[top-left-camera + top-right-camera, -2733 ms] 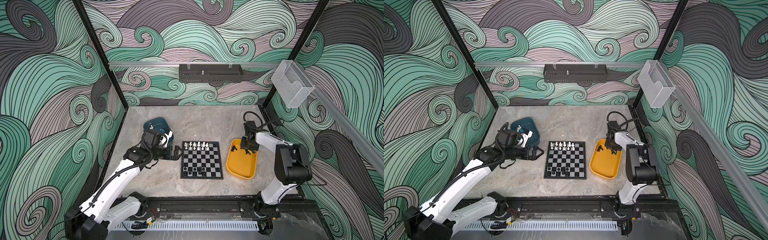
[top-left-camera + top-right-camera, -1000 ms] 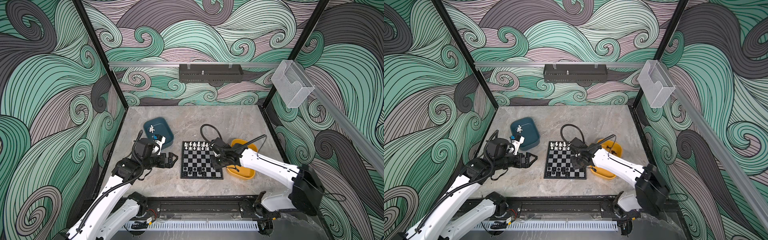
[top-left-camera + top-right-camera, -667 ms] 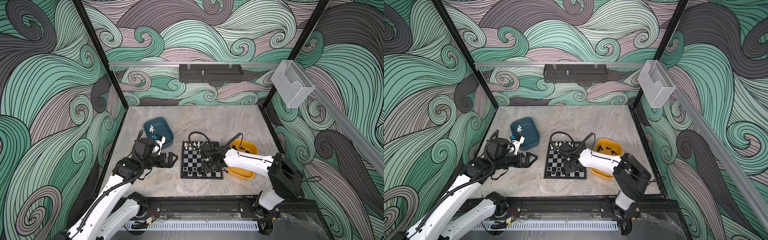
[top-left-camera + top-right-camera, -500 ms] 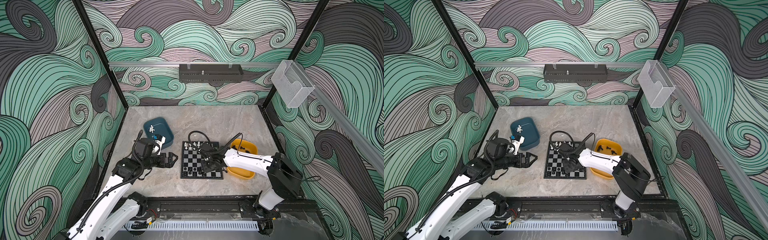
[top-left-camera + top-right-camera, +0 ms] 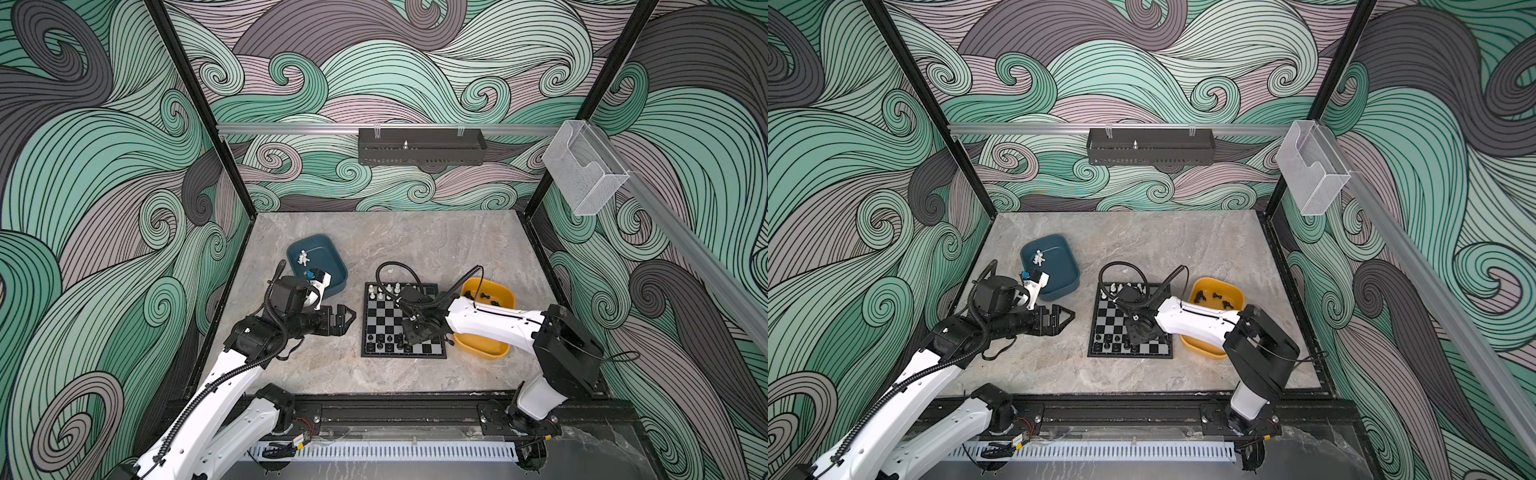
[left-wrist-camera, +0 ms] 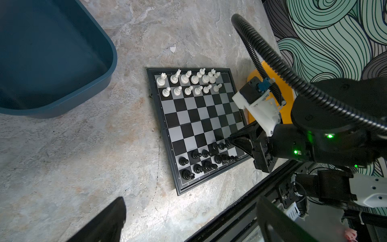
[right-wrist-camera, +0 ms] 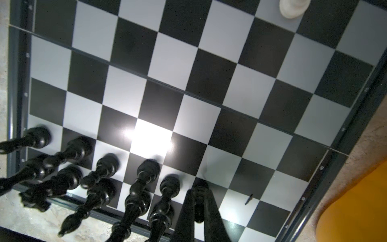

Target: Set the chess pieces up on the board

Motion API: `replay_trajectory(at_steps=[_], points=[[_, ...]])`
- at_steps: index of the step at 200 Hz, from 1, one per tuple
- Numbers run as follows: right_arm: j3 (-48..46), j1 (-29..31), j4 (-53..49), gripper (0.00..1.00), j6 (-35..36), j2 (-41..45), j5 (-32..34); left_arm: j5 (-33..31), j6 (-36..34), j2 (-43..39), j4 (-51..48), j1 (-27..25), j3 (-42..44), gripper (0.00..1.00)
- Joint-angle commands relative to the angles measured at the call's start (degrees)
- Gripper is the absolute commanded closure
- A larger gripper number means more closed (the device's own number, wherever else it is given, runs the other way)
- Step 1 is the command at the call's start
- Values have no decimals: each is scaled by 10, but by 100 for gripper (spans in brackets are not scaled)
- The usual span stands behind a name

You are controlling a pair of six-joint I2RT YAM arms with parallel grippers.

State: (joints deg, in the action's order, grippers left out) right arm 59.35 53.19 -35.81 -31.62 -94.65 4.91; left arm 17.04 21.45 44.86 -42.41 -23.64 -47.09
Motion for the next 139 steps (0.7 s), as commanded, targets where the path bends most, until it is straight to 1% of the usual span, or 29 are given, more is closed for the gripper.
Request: replay_trajectory(at_steps=[1,31,81,113,139], points=[[9,3,-13,98,0,-12,14,3,-1,-3,-1,4,-1,1],[7,3,-14,96,1,-10,16,2,0,-2,-1,4,-1,1],[8,4,-20,96,2,-14,15,2,-2,-1,-1,4,-2,1],[5,5,-23,93,1,-10,26,2,-2,1,-1,4,-2,1],[3,6,-22,92,1,-10,21,2,-2,2,-2,4,-2,1]])
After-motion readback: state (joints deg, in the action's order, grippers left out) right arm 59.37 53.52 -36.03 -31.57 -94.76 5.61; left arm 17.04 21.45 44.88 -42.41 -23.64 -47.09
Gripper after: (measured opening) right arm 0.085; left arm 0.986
